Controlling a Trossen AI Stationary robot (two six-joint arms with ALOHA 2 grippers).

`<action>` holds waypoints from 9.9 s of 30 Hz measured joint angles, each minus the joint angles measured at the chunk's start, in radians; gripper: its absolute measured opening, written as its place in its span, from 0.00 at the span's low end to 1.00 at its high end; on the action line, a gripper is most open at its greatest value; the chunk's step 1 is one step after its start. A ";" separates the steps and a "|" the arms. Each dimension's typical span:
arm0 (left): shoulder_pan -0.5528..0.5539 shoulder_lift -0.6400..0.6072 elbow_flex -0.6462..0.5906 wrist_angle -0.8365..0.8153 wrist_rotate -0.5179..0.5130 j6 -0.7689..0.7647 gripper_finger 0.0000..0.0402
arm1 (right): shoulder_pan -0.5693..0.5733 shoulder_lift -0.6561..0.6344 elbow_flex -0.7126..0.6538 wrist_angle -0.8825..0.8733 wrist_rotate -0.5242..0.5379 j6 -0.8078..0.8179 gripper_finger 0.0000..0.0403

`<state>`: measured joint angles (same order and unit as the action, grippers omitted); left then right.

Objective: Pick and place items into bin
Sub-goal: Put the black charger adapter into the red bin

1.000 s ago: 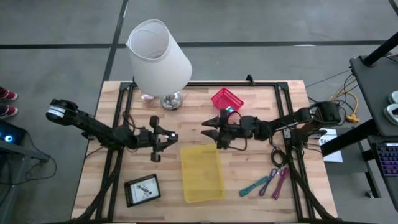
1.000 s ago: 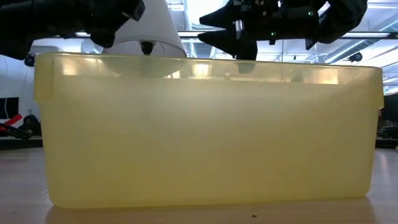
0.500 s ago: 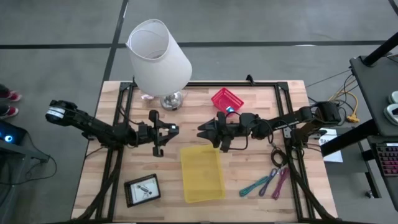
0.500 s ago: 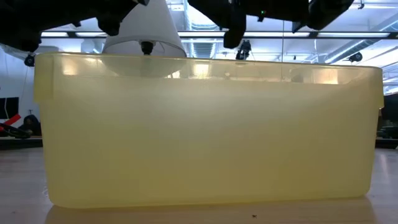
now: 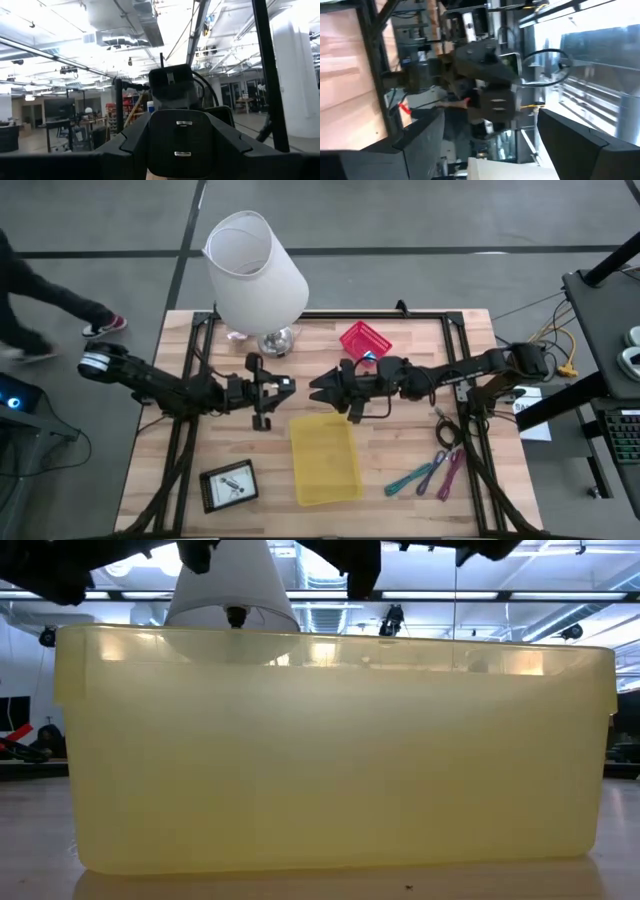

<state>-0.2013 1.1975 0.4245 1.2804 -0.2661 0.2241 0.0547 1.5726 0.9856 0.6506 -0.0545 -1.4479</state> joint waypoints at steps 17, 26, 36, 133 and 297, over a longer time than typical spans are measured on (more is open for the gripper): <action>0.035 0.088 0.140 0.001 0.035 0.026 0.33 | 0.000 0.000 0.131 -0.123 0.001 0.001 0.69; 0.036 0.117 0.174 -0.003 0.079 0.018 0.33 | 0.007 0.000 0.141 -0.116 0.004 0.001 0.64; 0.038 0.125 0.180 -0.005 0.080 0.017 0.33 | 0.011 0.000 0.140 -0.090 0.004 0.011 0.58; 0.050 -0.131 0.123 -0.378 0.045 -0.007 0.69 | 0.018 -0.002 0.133 -0.072 0.217 0.068 0.34; 0.049 -0.380 -0.235 -0.557 0.023 -0.087 0.69 | -0.590 -0.029 -0.191 -0.639 0.156 0.829 0.35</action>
<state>-0.1527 0.8177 0.1890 0.7238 -0.2432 0.1371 -0.5354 1.5436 0.7944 0.0113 0.1017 -0.6186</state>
